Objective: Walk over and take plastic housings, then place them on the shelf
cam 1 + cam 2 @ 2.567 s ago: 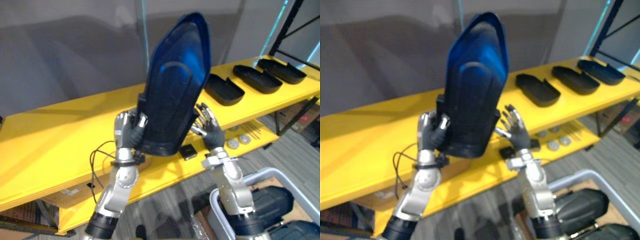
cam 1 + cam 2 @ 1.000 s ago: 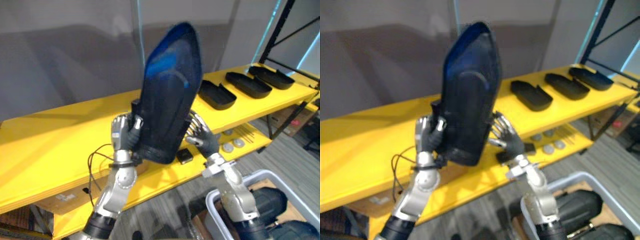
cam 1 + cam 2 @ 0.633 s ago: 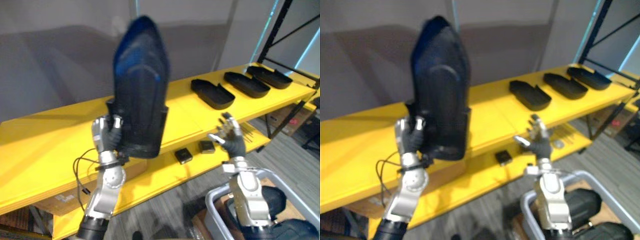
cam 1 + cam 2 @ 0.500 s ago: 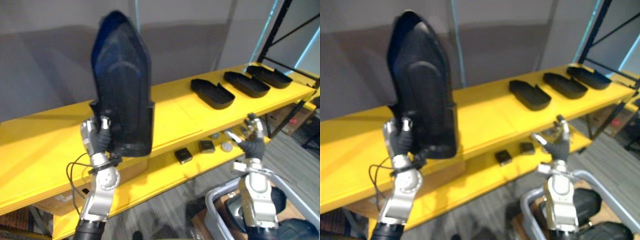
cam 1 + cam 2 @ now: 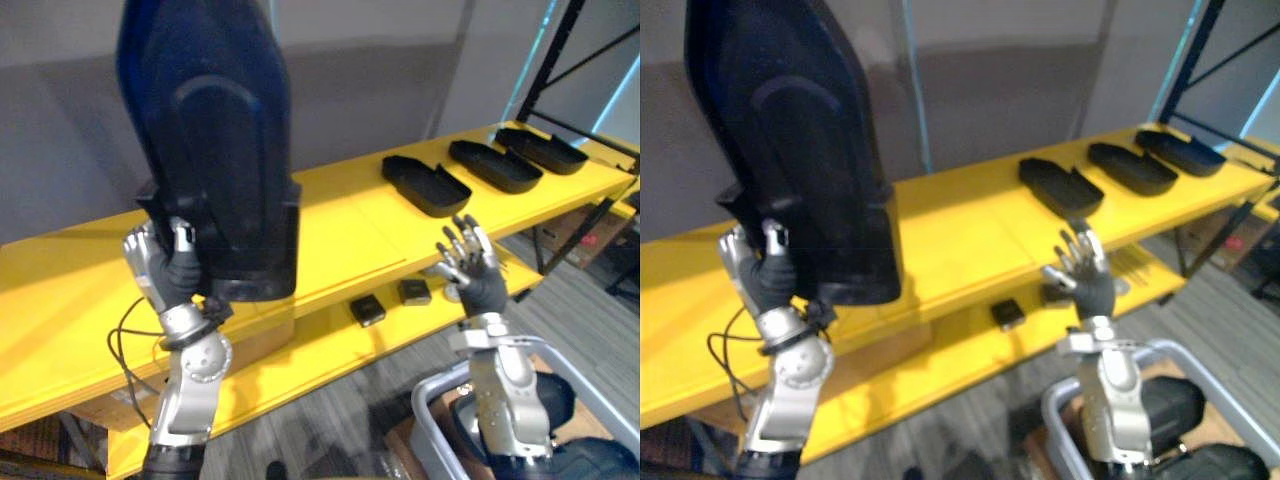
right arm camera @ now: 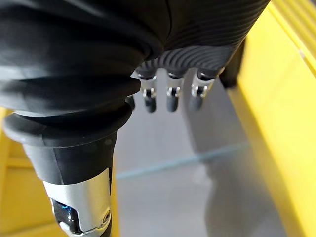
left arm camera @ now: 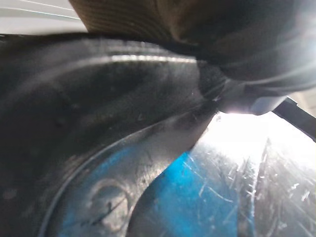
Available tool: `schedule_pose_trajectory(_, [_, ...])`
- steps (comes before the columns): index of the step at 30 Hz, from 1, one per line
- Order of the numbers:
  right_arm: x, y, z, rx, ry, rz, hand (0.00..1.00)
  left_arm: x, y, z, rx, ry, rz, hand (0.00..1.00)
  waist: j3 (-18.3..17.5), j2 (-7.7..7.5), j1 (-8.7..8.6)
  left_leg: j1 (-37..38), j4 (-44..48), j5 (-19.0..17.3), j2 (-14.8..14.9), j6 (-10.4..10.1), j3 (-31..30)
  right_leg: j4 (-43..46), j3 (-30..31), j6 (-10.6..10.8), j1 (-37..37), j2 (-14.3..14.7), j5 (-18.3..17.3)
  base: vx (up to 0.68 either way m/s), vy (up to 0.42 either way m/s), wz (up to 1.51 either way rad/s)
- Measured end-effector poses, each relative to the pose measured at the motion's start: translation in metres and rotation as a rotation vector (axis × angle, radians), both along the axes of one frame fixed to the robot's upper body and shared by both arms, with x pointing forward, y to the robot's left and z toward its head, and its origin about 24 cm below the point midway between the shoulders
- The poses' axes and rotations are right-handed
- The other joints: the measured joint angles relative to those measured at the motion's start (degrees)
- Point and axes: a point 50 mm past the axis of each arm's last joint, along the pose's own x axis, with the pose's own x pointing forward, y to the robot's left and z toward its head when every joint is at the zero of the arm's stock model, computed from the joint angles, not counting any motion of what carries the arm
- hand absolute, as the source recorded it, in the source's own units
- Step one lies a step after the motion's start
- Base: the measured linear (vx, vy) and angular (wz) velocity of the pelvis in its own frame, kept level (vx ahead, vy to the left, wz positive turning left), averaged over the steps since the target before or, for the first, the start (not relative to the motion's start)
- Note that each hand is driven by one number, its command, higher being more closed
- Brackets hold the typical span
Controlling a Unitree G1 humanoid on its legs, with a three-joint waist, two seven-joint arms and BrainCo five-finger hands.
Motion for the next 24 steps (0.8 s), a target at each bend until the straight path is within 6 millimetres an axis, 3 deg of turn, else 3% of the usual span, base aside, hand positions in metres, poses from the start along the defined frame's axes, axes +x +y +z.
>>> schedule_pose_trajectory(16, [0.004,0.051,0.003,0.021,0.001,0.253,0.00,0.004,-0.045,-0.001,0.075,0.021,-0.193,1.00,0.78,-0.04,0.17,0.00,0.00,0.09,-0.23,0.11,-0.29,0.29,-0.25,0.12,-0.02,-0.21,0.16,0.00,0.000,0.00])
schedule_pose_trajectory(24, [0.005,0.059,0.006,0.020,-0.005,0.276,0.00,0.009,-0.051,0.002,0.091,0.020,-0.200,1.00,0.77,-0.12,0.11,0.09,0.00,0.11,-0.23,0.13,-0.39,0.53,-0.27,-0.28,-0.07,-0.24,-0.13,0.00,0.000,0.00])
